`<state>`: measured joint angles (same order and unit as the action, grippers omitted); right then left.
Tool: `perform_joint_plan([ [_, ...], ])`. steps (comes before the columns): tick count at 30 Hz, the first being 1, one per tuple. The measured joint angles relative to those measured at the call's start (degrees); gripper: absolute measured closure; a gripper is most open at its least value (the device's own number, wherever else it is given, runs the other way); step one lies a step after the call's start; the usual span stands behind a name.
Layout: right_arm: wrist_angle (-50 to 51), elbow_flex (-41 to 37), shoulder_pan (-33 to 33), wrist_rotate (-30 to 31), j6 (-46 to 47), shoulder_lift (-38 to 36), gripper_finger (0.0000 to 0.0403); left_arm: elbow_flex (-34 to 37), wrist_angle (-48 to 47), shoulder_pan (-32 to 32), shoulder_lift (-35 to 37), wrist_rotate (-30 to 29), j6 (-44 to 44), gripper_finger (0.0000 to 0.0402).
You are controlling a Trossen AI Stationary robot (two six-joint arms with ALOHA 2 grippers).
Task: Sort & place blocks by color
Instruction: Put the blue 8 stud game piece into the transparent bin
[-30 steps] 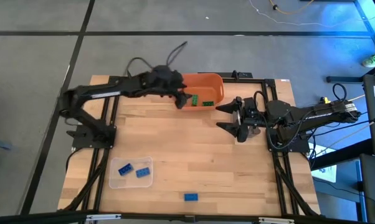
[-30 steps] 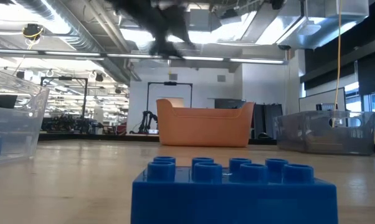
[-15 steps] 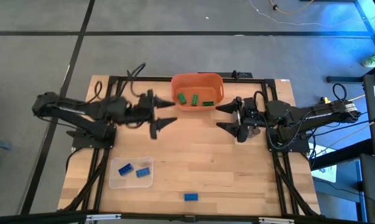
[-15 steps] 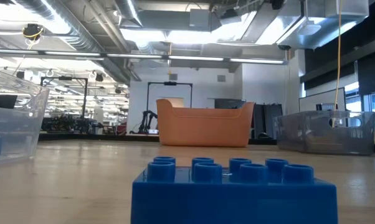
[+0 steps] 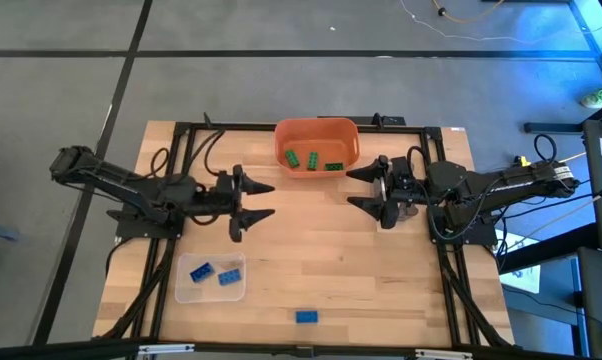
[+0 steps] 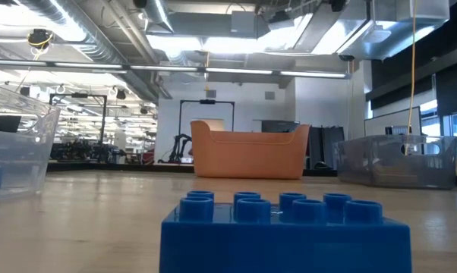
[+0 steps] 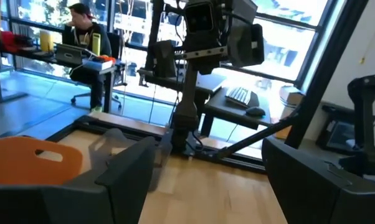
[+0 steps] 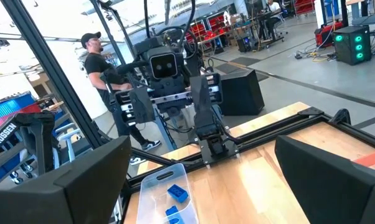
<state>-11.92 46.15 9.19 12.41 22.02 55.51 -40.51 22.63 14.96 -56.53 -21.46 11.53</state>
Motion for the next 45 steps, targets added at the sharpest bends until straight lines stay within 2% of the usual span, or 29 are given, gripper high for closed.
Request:
perform_joint_plan([
  [9, 0.8, 0.0, 0.0, -0.2, 0.2, 0.0, 0.0004, 0.0, 0.7, 0.0, 0.0, -0.5, 0.0, 0.0116],
  [12, 4.8, 0.8, 0.4, -4.6, 1.3, 2.0, 0.0004, 0.0, 0.7, 0.0, 0.0, -0.5, 0.0, 0.0116],
  [17, 19.5, 8.6, 5.4, -8.3, -0.5, 11.9, 0.0004, 0.0, 0.6, 0.0, 0.0, -0.6, 0.0, 0.0116],
  [21, 26.4, 13.9, 9.1, -10.2, -4.8, 21.7, 0.0004, 0.0, 0.3, 0.0, 0.0, -1.9, -0.1, 0.0116],
  [29, 27.5, 20.0, 16.6, -11.0, -5.8, 37.2, 0.0004, 0.0, 0.2, 0.0, 0.0, -2.0, -0.1, 0.0116],
  [34, 29.6, 25.3, 20.1, -7.3, -2.2, 46.0, 0.0004, 0.0, -0.2, -0.4, 0.0, -2.0, -0.1, 0.0116],
  [38, 32.4, 30.6, 22.2, -6.8, 0.2, 52.3, 0.0004, 0.0, -0.3, -0.7, 0.0, -2.1, -0.1, 0.0116],
  [45, 37.0, 39.6, 25.6, -4.1, 0.5, 61.0, 0.0004, 0.0, -0.9, -0.7, 0.0, -2.1, -0.1, 0.0116],
])
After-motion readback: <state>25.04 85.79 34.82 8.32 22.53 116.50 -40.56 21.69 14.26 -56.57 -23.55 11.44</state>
